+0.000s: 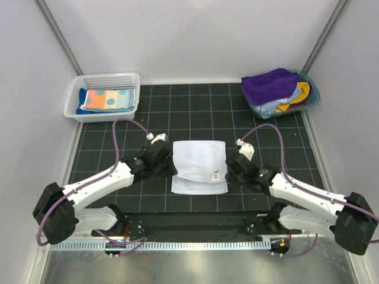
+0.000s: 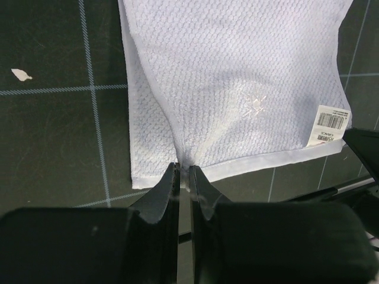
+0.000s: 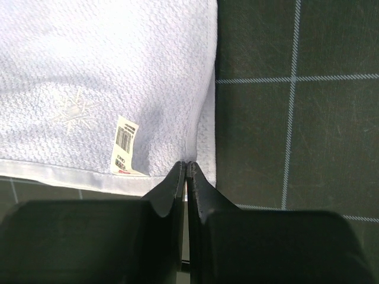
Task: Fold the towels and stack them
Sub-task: Fold the towel
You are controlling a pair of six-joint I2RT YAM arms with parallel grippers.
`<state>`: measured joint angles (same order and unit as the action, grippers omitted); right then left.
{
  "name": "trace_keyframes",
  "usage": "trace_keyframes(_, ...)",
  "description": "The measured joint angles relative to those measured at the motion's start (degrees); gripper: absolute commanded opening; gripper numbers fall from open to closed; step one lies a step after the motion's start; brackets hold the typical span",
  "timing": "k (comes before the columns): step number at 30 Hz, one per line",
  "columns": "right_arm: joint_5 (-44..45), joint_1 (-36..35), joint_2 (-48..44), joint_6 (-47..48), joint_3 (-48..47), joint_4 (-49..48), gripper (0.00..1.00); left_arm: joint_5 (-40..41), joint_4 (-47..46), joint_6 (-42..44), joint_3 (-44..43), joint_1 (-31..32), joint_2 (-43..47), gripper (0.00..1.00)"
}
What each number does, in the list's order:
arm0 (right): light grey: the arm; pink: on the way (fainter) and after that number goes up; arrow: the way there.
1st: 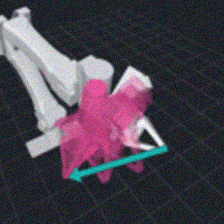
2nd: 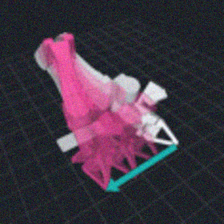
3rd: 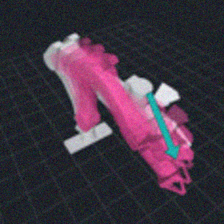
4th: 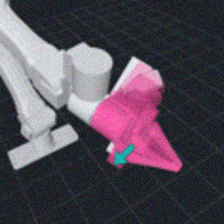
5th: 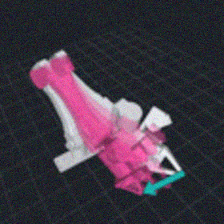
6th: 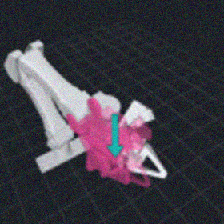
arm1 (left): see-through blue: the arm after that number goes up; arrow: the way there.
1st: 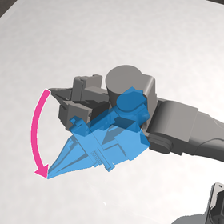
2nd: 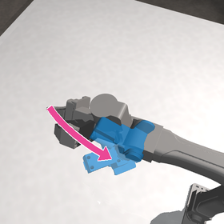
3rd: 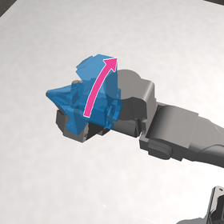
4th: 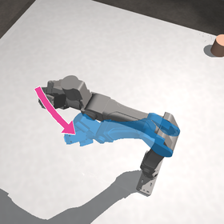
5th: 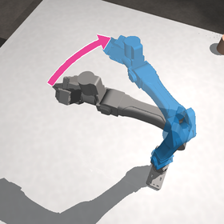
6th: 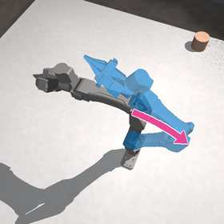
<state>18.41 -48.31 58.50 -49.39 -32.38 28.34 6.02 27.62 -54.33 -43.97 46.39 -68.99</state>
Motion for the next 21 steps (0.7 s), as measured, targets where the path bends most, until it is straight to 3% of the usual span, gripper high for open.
trace_keyframes(21,-0.3,-4.0,-3.9,-0.9,-1.9,3.6,0.05,0.6,3.6,-0.7,1.3,0.0,5.7,0.0)
